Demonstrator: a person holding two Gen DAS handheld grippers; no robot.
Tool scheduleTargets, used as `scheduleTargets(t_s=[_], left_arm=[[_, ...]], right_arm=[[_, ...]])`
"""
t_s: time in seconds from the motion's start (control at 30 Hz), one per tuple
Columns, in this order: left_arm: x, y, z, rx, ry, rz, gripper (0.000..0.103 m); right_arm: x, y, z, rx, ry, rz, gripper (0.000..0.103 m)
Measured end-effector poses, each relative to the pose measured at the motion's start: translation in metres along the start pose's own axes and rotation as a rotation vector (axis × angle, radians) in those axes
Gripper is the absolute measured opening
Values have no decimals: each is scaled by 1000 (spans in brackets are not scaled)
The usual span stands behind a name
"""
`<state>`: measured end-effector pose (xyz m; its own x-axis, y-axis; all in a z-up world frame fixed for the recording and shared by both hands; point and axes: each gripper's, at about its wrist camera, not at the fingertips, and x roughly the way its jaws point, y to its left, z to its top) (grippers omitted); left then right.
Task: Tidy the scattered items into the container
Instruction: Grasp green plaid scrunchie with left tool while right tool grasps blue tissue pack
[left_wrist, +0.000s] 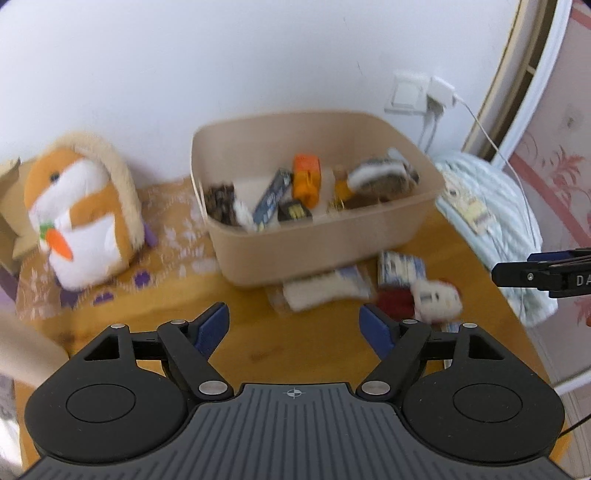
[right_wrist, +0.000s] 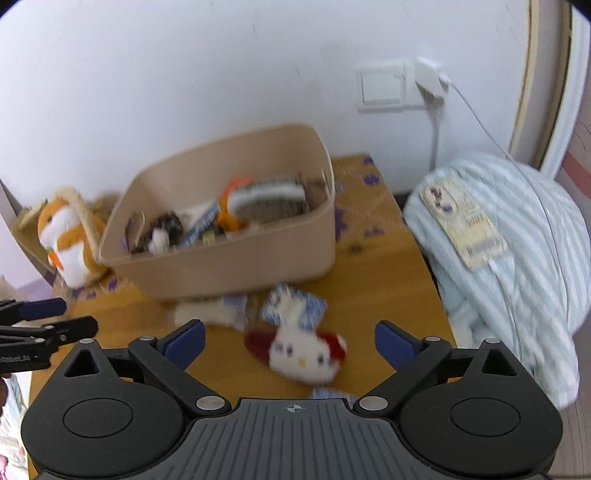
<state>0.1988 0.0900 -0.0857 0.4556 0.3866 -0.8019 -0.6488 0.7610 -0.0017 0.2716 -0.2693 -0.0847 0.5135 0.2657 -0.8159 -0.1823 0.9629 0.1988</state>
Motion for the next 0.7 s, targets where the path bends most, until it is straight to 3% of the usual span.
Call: scheduleTargets(t_s=[0.37,0.7], left_arm=[[18,-6,-63,-16,158,-31,79],[41,-6,-78,-84,228,-18,79]], right_arm=[[13,-3,-53,6,106,-57,101],[35,-14,-71,42,180,-92,102]])
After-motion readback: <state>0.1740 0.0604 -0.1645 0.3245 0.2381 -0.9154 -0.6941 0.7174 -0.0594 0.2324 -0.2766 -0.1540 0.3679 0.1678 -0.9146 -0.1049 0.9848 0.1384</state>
